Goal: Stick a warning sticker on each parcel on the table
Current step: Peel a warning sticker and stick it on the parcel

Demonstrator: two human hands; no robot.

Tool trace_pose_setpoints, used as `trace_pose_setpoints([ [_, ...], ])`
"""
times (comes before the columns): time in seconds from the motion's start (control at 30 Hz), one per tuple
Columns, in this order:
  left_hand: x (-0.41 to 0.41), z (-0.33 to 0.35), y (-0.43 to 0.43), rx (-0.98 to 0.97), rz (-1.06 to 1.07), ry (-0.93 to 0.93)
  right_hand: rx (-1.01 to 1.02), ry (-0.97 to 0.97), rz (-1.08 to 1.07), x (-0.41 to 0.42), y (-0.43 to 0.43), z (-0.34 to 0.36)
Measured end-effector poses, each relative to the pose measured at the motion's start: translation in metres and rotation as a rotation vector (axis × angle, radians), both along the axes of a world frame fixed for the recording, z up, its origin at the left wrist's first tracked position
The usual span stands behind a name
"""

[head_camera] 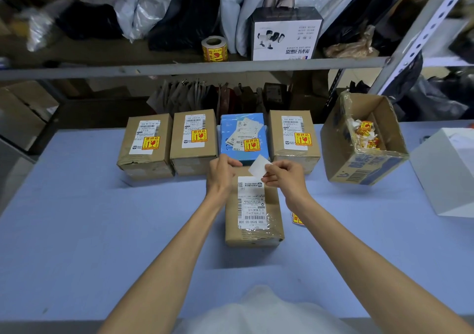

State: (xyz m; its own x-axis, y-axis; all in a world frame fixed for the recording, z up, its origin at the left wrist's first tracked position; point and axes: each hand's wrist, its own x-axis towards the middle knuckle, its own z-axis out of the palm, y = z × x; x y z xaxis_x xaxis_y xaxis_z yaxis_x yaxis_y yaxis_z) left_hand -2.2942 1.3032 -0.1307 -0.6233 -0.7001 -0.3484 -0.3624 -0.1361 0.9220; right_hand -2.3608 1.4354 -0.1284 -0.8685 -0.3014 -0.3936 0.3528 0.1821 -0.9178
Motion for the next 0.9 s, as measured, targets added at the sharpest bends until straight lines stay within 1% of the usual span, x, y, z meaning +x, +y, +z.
trace_pose_setpoints([
  [0.03, 0.001, 0.0, 0.0, -0.031, 0.013, -0.009, 0.001, -0.001, -0.001, 0.0, 0.0, 0.0],
  [0.1, 0.004, 0.002, 0.003, -0.127, -0.053, 0.001, -0.003, -0.004, -0.006, 0.0, 0.0, 0.0],
  [0.2, 0.008, 0.004, 0.009, -0.36, -0.296, 0.035, 0.017, 0.0, -0.023, 0.001, -0.002, 0.001],
  [0.27, 0.01, 0.001, 0.013, -0.527, -0.42, 0.01, 0.049, 0.001, -0.045, 0.002, -0.003, 0.001],
  [0.33, 0.01, -0.002, 0.017, -0.648, -0.465, -0.005, 0.078, 0.001, -0.059, 0.002, -0.003, 0.002],
  [0.47, 0.011, -0.001, 0.023, -0.799, -0.507, -0.035, 0.111, -0.02, -0.049, 0.003, 0.0, 0.002],
  [0.6, 0.011, -0.002, 0.025, -0.867, -0.547, -0.101, 0.127, -0.085, -0.026, 0.001, 0.005, -0.003],
  [0.73, 0.01, 0.0, 0.033, -0.954, -0.596, -0.1, 0.154, -0.097, -0.016, 0.002, 0.008, -0.004],
  [0.9, 0.007, 0.004, 0.034, -0.949, -0.625, -0.148, 0.129, -0.178, -0.002, 0.005, 0.004, -0.001],
])
